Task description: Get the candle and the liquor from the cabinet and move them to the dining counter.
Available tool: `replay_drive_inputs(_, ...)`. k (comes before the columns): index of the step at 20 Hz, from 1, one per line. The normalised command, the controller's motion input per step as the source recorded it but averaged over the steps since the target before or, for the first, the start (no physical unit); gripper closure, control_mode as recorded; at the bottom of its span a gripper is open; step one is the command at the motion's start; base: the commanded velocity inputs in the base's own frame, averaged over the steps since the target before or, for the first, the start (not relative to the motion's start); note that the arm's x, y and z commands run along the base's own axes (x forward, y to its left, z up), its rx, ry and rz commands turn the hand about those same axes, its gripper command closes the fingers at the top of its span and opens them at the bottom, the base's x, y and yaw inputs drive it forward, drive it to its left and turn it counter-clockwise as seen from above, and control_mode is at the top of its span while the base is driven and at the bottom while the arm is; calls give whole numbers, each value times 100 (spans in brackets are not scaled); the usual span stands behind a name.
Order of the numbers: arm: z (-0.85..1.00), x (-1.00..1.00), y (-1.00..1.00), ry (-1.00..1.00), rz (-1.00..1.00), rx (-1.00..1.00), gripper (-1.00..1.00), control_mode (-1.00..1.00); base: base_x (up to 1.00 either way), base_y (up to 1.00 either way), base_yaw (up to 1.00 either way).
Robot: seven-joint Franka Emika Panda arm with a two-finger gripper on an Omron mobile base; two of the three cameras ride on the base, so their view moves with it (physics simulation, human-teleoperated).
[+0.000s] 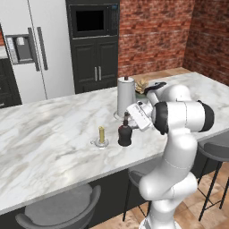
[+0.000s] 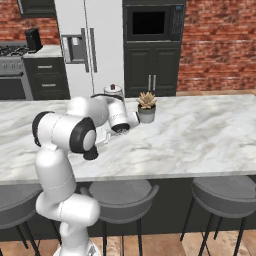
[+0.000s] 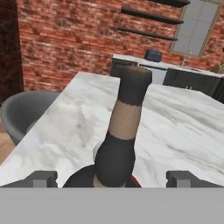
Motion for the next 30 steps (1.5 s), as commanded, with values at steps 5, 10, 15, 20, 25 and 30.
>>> replay_drive_inputs(5, 18, -22, -12, -3, 0, 0, -100, -100, 0, 0, 0)
replay_drive_inputs(10, 16, -38, -7, -3, -6, 0, -100, -100, 0, 0, 0)
replay_drive_inputs(15, 26, -40, -4, 0, -15, 0, -100, -100, 0, 0, 0)
replay_drive_inputs(20, 40, -35, -1, 0, -20, -2, -100, -100, 0, 0, 0)
replay_drive_inputs(25, 40, -37, -4, 2, -23, 0, -100, -100, 0, 0, 0)
replay_drive_inputs(30, 37, -36, -1, 8, -21, -3, -100, -100, 0, 0, 0)
